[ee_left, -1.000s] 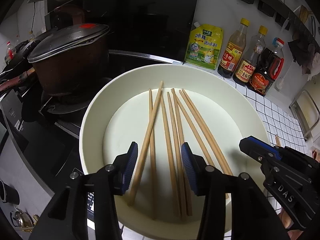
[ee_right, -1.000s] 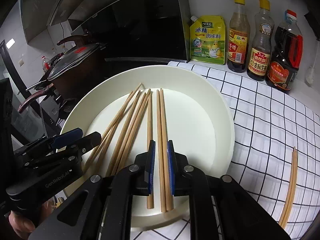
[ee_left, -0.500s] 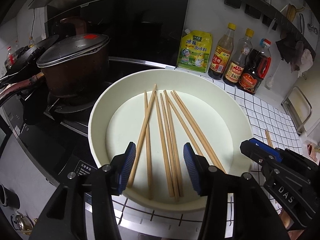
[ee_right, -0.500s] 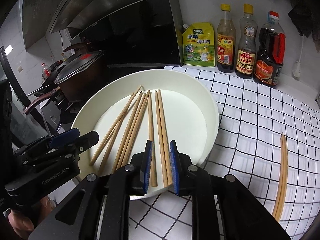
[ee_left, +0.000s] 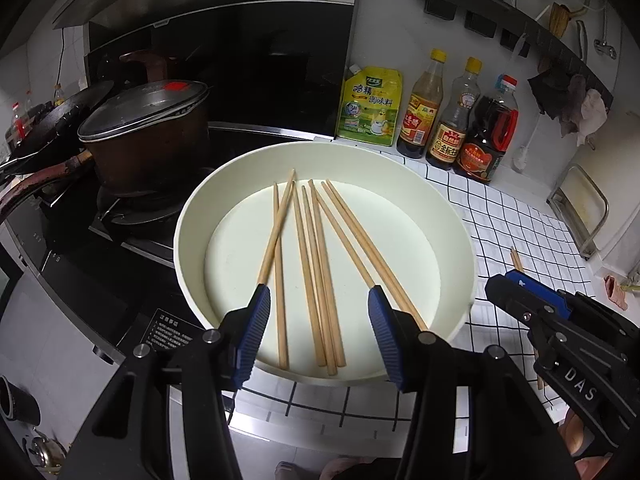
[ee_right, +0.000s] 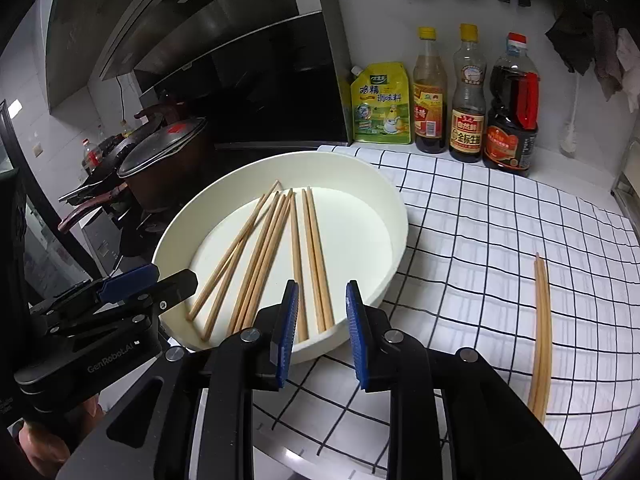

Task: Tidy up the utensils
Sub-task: 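Move both open tools back to the remaining chopsticks on the cloth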

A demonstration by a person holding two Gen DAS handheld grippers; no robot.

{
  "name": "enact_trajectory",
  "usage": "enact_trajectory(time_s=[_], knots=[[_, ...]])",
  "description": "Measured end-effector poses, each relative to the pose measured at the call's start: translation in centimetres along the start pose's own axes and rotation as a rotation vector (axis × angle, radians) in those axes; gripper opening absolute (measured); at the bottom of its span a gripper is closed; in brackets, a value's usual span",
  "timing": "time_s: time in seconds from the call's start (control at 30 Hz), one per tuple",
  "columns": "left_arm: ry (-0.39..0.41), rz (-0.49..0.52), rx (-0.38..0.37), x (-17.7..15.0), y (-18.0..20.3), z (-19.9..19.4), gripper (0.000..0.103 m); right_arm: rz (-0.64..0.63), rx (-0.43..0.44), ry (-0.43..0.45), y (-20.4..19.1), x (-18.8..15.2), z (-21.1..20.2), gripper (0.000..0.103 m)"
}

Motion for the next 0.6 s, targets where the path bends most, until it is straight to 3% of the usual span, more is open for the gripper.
enact_trajectory(time_s=[0.6], knots=[[-0.022, 0.081, -0.056, -2.0, 6.3, 0.1, 0.055, 0.102, -0.087, 0.045, 7.9, -2.6, -4.4, 0.027]])
Point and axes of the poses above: each gripper's, at about its wrist camera, not at the fingertips, and z roughly the way its jaws point, y to its right, x to its top, the point moved 8 cm from there along z, roughly the way its jaws point, and after that the axes turned 6 degrees about -y, right-handed, at the moved point
